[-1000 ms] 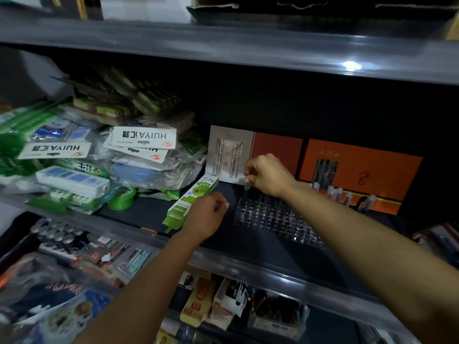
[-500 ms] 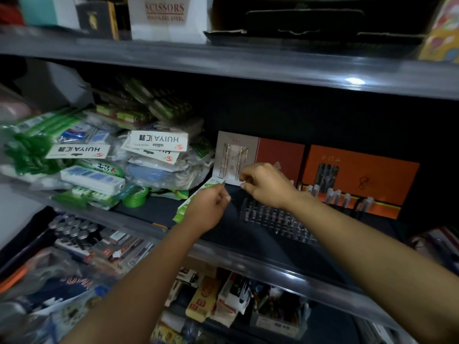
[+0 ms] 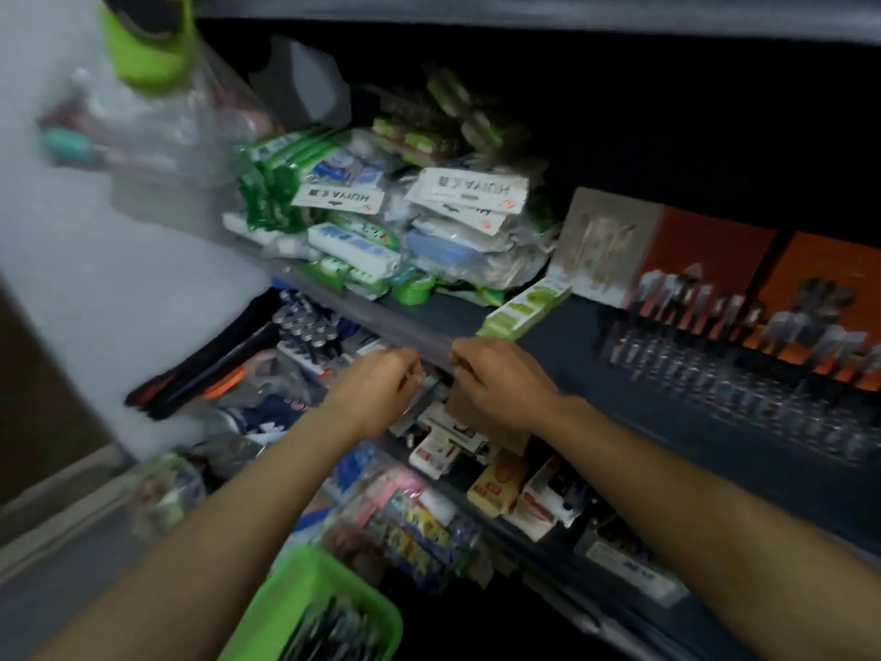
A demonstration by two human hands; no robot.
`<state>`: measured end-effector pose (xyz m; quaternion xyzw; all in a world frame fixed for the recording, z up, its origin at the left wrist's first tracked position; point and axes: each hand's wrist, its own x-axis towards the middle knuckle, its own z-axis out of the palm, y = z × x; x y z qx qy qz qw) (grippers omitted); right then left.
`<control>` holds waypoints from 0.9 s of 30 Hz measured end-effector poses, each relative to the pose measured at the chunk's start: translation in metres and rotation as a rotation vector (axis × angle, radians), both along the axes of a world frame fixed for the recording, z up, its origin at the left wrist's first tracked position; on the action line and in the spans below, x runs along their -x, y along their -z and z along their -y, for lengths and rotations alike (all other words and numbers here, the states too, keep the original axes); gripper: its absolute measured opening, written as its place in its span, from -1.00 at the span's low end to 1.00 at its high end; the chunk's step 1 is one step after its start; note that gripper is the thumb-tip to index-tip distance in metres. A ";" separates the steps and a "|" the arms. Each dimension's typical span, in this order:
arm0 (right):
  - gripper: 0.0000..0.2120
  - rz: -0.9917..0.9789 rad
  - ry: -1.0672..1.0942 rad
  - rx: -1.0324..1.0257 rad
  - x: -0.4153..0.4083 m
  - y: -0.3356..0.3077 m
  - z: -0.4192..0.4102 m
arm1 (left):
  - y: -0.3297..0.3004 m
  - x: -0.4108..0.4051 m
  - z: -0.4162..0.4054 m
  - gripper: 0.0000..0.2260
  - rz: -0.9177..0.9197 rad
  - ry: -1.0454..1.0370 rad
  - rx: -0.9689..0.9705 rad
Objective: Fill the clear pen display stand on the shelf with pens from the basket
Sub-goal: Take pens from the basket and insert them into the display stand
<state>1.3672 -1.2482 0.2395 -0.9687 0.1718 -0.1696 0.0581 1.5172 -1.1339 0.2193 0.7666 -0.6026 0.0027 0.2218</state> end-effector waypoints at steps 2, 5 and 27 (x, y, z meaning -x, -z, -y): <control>-0.91 -0.011 -0.042 -0.039 -0.017 0.020 -0.019 | 0.020 -0.015 -0.026 -0.94 -0.030 -0.048 -0.057; -0.91 -0.045 -0.101 -0.106 -0.038 0.054 -0.045 | 0.052 -0.027 -0.063 -0.90 -0.059 -0.107 -0.144; -0.85 -0.274 -0.184 -0.311 -0.064 0.219 -0.139 | 0.300 0.004 -0.180 -0.56 -0.465 -0.475 -0.722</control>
